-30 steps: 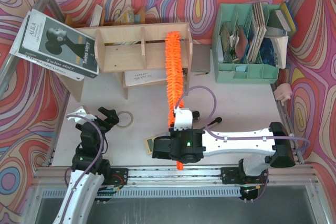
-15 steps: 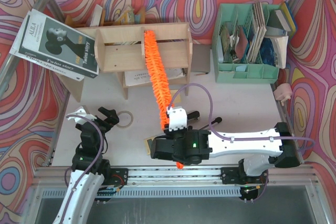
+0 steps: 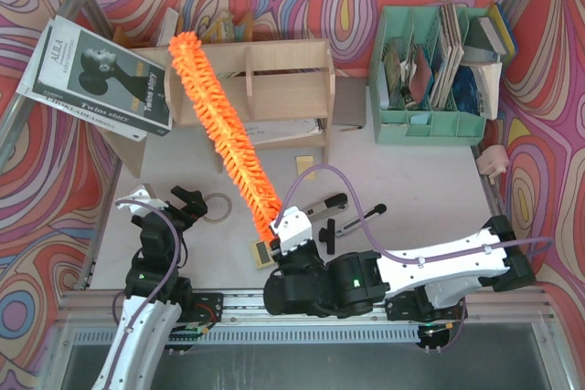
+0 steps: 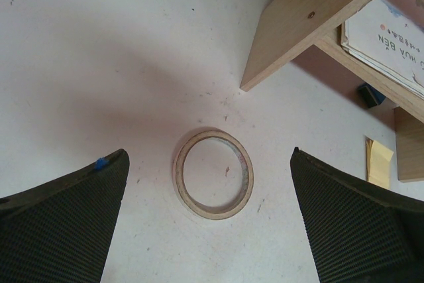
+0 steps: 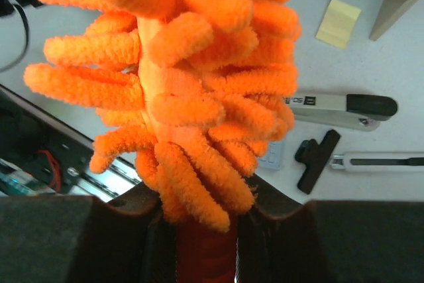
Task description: Dust the bookshelf with a duster
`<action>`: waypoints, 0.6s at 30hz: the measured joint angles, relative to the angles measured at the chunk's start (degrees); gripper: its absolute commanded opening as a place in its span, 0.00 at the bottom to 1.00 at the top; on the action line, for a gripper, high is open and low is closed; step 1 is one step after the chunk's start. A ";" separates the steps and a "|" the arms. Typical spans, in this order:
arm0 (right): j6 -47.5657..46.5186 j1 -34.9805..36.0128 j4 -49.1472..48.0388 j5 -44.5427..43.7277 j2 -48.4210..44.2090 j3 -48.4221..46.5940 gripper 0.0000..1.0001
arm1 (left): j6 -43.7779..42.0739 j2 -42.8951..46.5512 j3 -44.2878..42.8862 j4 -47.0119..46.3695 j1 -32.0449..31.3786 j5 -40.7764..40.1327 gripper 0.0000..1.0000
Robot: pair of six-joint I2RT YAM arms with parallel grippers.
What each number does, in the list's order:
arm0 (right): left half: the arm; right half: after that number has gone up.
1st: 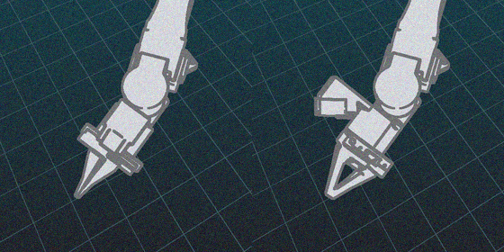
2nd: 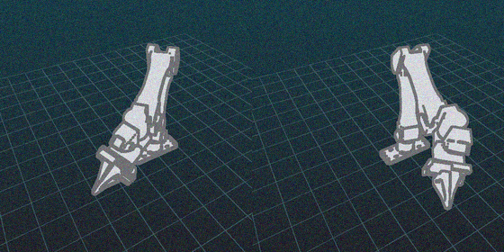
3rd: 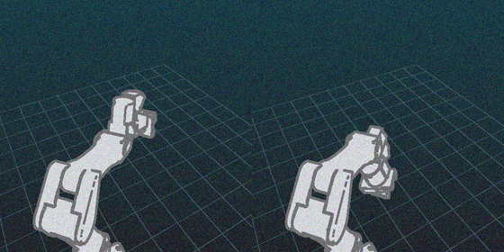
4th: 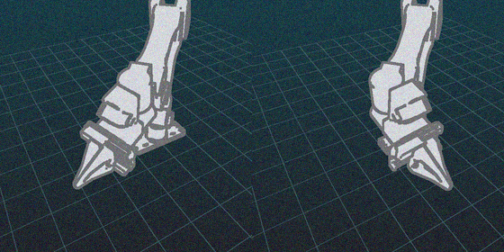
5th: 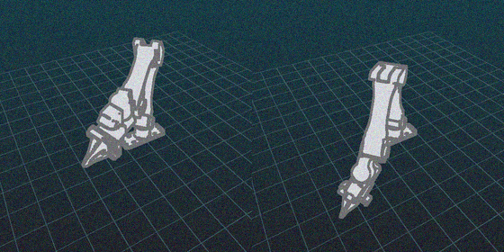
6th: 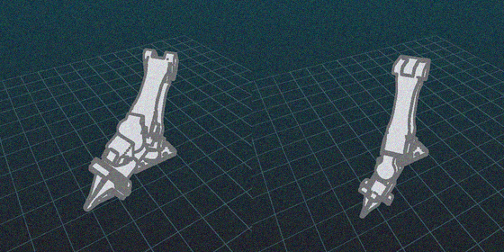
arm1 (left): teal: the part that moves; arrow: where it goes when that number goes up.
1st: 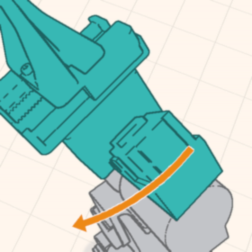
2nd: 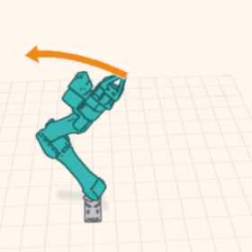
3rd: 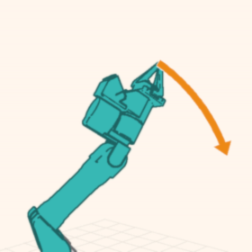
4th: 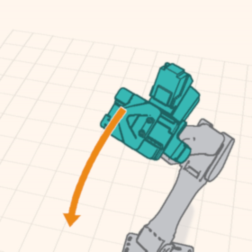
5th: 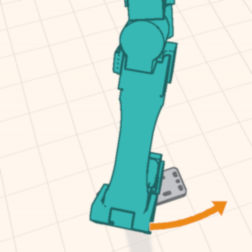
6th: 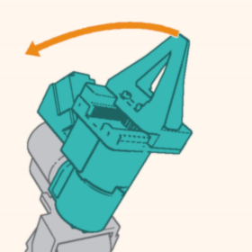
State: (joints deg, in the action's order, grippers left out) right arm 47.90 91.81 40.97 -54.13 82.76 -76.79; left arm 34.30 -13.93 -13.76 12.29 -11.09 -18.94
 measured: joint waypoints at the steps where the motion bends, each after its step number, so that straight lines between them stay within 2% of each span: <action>1: -1.09 0.57 -0.39 -0.52 -0.55 0.83 0.00 | 0.00 0.00 0.00 0.00 0.00 0.00 0.99; 10: -7.06 3.91 -1.05 -0.02 -3.21 12.55 0.00 | 0.00 0.00 0.00 0.00 0.00 0.00 0.98; 18: -4.52 4.31 -1.05 4.17 -3.21 18.43 0.00 | 0.00 0.00 0.00 0.00 0.00 -0.02 0.98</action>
State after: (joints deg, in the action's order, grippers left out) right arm 43.38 96.12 39.92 -49.95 79.55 -58.37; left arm 34.30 -13.93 -13.76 12.29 -11.09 -18.96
